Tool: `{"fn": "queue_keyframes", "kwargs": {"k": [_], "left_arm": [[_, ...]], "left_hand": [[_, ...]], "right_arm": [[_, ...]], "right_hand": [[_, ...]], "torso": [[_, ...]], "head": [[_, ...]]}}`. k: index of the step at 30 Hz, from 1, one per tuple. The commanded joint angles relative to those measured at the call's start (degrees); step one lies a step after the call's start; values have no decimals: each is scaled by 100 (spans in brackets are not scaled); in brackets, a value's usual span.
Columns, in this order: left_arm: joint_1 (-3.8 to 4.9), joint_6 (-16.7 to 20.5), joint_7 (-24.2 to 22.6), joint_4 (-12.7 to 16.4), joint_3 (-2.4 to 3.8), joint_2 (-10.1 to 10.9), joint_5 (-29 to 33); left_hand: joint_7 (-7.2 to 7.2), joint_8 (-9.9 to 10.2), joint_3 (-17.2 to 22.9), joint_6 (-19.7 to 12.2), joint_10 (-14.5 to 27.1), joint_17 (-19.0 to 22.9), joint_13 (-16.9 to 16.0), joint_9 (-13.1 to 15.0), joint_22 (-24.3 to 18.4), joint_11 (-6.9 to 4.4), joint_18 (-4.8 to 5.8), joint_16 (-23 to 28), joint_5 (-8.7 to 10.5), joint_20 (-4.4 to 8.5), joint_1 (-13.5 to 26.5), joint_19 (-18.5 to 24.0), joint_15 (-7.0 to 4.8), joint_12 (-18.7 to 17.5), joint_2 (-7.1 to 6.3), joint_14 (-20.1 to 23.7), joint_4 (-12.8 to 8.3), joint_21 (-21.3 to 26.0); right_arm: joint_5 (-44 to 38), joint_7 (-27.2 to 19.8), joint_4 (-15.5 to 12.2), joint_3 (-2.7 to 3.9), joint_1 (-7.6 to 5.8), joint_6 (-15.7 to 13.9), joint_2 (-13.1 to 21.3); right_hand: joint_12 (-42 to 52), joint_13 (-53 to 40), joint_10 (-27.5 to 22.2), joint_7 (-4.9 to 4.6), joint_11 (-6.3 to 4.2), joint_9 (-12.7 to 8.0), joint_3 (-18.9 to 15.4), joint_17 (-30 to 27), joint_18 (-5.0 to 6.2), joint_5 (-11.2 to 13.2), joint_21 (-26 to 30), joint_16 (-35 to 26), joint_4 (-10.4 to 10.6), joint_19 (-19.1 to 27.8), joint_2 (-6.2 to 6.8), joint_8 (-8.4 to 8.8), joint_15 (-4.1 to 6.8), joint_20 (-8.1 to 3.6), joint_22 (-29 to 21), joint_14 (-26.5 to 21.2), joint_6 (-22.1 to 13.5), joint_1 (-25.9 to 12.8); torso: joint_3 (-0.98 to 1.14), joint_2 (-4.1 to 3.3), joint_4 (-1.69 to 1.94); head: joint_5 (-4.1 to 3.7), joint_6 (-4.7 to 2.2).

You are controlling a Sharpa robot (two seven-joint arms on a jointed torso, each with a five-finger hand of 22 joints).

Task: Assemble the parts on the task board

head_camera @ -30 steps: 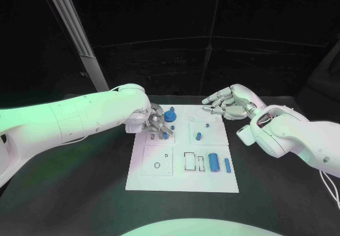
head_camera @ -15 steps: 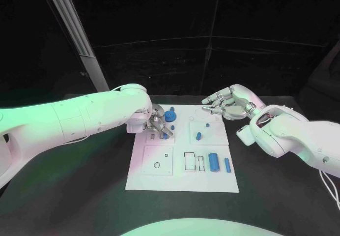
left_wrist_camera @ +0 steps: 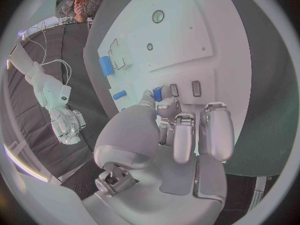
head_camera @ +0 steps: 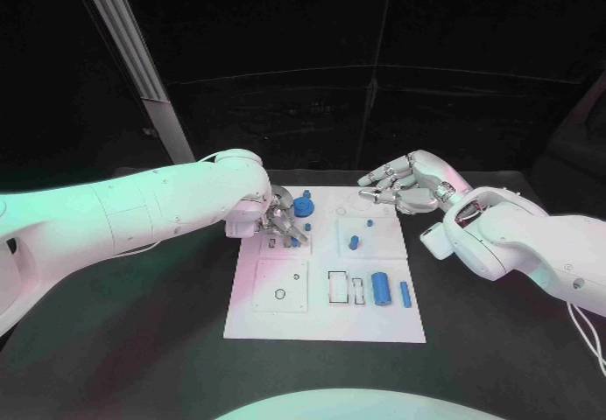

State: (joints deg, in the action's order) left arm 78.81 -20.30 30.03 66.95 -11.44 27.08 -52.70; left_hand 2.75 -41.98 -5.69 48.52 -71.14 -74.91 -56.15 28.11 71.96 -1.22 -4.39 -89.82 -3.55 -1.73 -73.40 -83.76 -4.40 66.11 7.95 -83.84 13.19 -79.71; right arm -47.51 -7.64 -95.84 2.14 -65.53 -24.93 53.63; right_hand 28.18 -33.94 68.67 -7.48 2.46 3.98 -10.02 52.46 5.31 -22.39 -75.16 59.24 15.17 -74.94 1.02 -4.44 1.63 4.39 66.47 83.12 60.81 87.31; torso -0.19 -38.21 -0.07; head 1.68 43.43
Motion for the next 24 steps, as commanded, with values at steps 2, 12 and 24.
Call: {"fn": "queue_keyframes", "kwargs": {"k": [2,12,24], "left_arm": [[4,-19,5,-1,2,-1,-23],[3,137,-188,66,2,111,151],[3,594,-185,357,1,371,276]], "left_hand": [[-14,24,368,-98,64,-1509,37,-1,-17,-21,64,-18,-37,33,-382,35,-55,-51,103,-616,-215,19],[43,92,2422,-169,65,-1509,126,1,8,-18,63,-18,-494,49,-534,26,-15,-164,-411,-616,-488,23],[49,-150,4537,-179,-82,-1509,65,215,105,10,81,-18,-520,18,480,-12,-26,-52,-1137,-616,-820,-17]], "right_arm": [[31,5,0,3,-11,69,-11],[31,41,36,3,-11,162,-30],[31,66,115,3,-11,230,-34]], "right_hand": [[28,-9,-44,-4,-4,-7,11,-8,12,-22,41,-37,-9,49,-46,-5,16,12,-15,-42,-34,14],[39,-16,-65,-7,-1,-5,20,-25,18,-43,61,-56,-18,76,-57,-8,9,17,-39,-60,-40,48],[59,-28,-106,-12,2,0,41,-38,25,-137,83,-75,-36,112,-74,-22,5,25,-61,-84,-38,122]], "torso": [[1,-2,1],[1,-4,5],[1,4,18]], "head": [[8,1],[11,7],[48,-7]]}}
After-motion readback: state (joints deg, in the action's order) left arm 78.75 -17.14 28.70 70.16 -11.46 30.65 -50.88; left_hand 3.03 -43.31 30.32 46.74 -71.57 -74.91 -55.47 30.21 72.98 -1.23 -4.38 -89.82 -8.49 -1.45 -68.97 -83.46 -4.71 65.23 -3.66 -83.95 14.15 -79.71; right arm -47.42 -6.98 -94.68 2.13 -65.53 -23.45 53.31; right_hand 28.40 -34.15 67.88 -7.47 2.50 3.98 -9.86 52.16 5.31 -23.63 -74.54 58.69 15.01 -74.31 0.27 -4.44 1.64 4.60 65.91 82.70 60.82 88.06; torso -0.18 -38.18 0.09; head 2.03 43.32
